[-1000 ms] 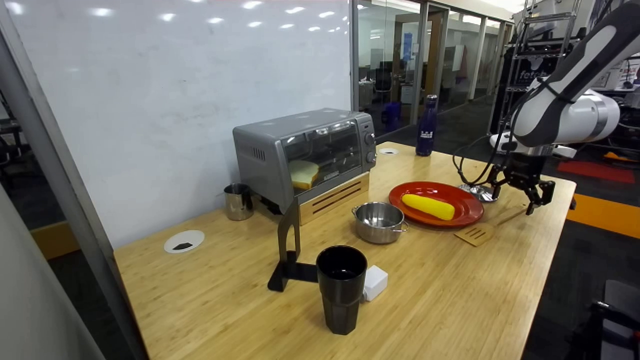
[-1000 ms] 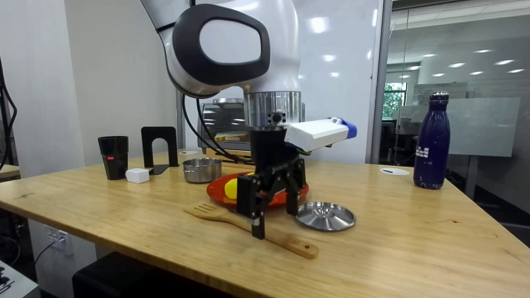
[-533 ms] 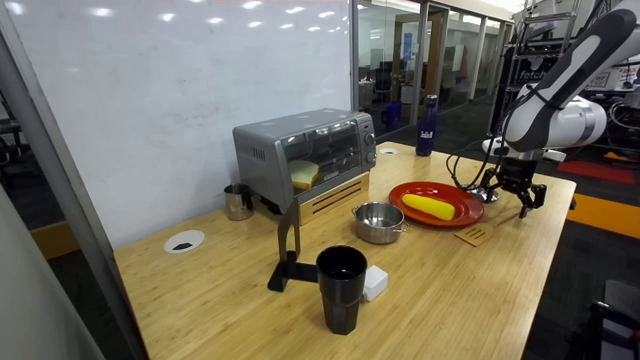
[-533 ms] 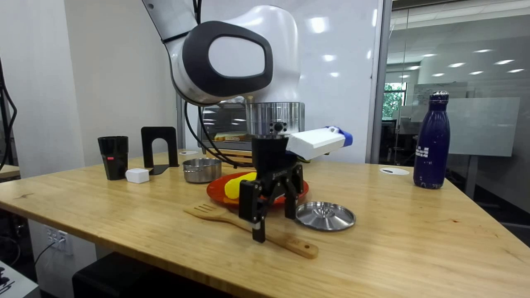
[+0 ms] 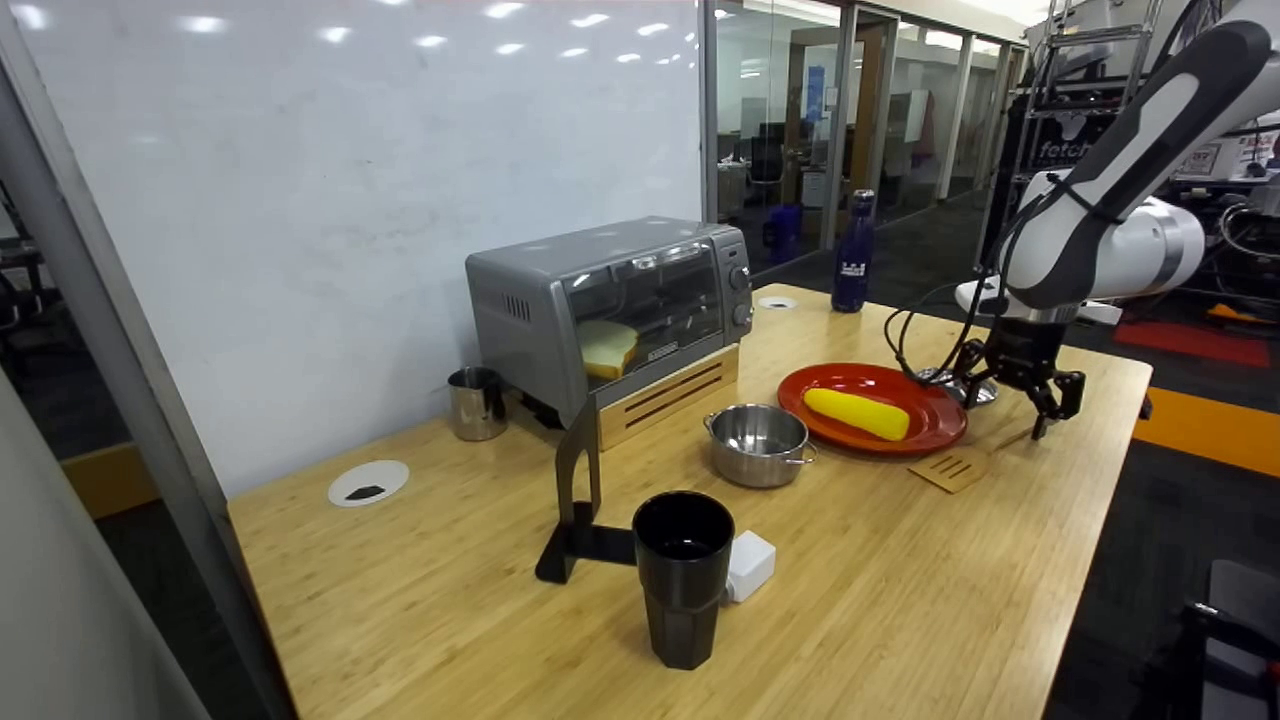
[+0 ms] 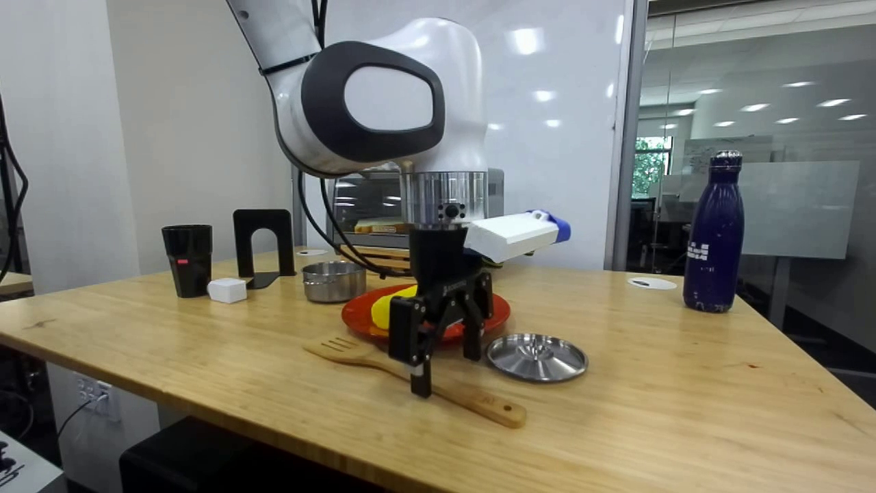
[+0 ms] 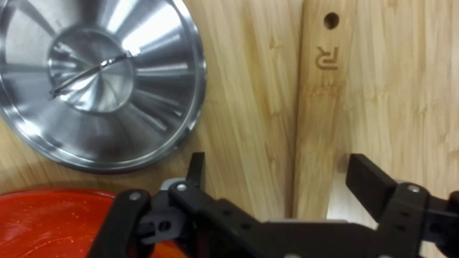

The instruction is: Use the wooden cooking stick to pick up the yellow bottle

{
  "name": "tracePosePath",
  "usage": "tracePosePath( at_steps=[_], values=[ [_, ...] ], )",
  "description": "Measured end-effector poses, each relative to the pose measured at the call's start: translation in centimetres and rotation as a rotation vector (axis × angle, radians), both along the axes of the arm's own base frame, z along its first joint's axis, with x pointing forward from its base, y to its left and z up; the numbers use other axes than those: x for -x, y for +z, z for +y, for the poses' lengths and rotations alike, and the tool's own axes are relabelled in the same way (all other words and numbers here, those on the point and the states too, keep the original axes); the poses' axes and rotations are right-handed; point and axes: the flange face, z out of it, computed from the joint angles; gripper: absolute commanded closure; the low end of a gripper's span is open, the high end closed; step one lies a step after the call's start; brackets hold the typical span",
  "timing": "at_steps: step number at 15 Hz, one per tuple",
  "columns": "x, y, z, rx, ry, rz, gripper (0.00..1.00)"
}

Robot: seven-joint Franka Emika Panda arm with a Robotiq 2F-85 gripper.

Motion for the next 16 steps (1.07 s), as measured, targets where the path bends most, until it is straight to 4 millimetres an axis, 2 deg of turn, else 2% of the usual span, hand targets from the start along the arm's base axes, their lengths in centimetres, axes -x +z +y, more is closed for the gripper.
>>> tracePosePath(
  at_steps=[9,10,12,16],
  values=[
    [0.7,-0.4,0.7,0.016,-0.082,0.045,0.0],
    [0.8,-0.3,0.9,0.016,-0.086,0.047,0.25],
    [1.2,0.1,1.5,0.014,-0.089,0.046,0.33],
    [1.9,0.9,2.6,0.01,-0.093,0.039,0.62]
  ],
)
